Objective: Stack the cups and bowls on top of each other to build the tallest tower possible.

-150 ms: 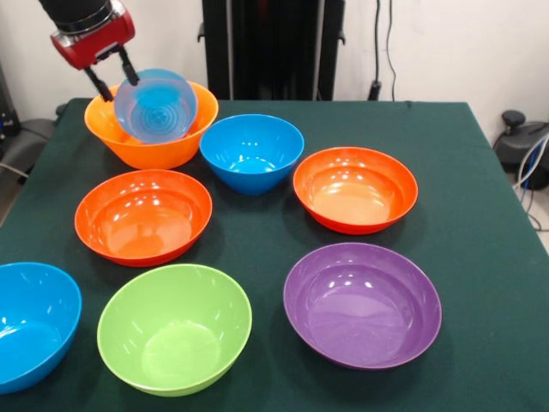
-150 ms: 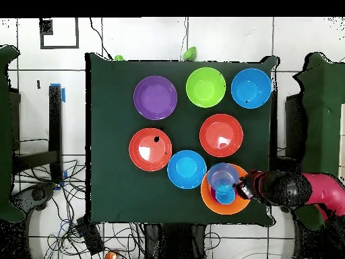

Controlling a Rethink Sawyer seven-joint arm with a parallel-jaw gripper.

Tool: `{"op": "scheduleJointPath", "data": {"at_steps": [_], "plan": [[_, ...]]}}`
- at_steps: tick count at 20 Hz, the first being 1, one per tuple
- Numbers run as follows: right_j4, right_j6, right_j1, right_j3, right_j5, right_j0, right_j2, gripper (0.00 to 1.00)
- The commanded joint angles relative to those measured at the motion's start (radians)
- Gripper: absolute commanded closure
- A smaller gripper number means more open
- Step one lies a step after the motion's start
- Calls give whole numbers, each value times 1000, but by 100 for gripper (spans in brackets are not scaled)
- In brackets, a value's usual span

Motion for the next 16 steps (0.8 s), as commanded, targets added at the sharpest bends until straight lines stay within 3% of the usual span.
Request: {"op": "scheduleJointPath", "data": {"at_steps": [1, 10, 12, 16], "plan": [[-73, -171, -11, 0, -57, 70, 1, 100], [-59, -157, -10, -3, -67, 65, 3, 100], [-87, -172, -22, -7, -57, 79, -5, 100], [-31, -162, -24, 2, -62, 68, 32, 100]]}}
